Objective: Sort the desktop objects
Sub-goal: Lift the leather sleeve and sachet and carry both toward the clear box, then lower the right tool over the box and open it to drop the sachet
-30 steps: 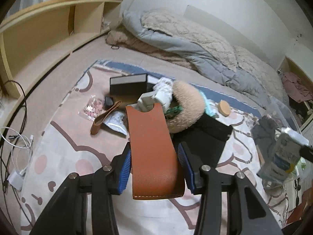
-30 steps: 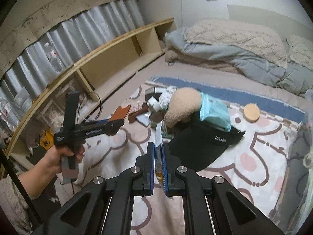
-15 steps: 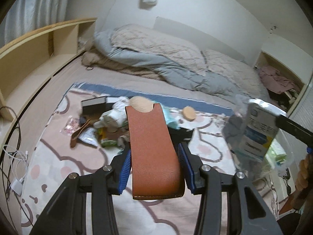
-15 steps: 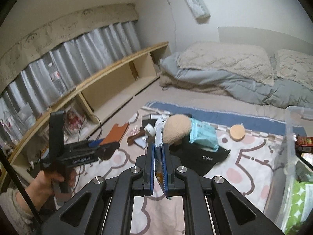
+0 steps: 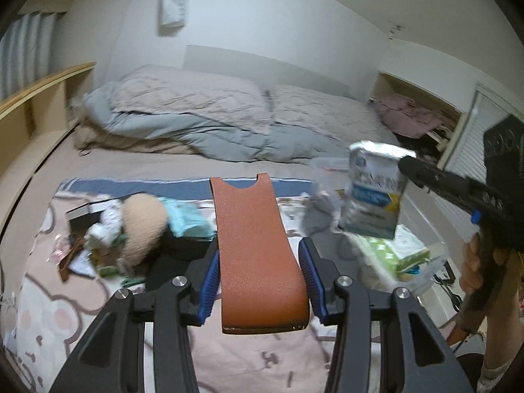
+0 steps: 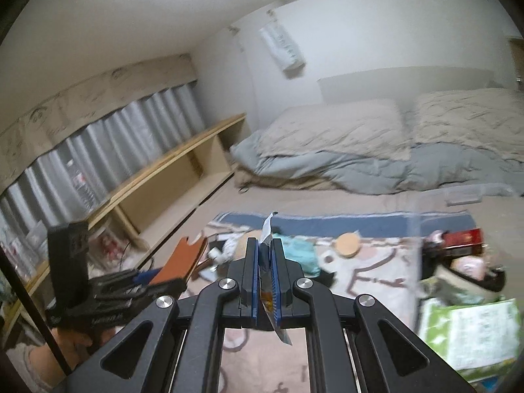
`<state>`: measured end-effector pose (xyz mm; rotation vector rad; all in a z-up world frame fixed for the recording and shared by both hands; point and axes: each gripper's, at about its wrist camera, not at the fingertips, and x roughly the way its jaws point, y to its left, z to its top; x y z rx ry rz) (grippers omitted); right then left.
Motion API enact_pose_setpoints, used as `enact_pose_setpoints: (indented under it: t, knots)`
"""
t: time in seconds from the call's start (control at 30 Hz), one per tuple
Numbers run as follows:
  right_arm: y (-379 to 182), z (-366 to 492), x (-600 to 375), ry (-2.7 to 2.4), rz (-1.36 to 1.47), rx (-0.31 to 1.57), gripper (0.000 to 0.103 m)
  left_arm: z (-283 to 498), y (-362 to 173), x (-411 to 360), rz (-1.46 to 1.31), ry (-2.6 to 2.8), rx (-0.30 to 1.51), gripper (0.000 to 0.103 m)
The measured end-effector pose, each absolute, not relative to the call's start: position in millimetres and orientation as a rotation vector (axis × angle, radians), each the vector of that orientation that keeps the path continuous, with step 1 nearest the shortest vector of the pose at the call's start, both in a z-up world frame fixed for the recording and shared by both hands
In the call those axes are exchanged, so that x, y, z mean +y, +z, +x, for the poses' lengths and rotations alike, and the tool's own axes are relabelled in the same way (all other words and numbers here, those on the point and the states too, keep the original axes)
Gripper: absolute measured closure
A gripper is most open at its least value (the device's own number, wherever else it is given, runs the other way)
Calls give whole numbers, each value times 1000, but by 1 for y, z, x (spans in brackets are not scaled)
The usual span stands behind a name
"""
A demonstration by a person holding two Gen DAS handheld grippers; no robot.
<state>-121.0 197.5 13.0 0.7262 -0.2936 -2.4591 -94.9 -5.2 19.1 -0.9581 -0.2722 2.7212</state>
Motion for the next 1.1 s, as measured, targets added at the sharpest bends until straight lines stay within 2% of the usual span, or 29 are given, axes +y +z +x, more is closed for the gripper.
enact_pose_setpoints:
  t: [0.3,0.63,0.93,1.1]
  knots:
    - [29,-128,286,-2614,649,-393,95,-120,27,63,-922,2611,-230,57]
    - [20,-126,371,-2789,683,-401,95,-148,24,113,-892,2511,-239,57]
    - [-17,-132,411,-2911,946,-255,95,-161,19,138,-908,2456,-226,57]
    - [-32,-130,430,-2935,1043,-233,95,-165,17,144,-923,2441,-225,57]
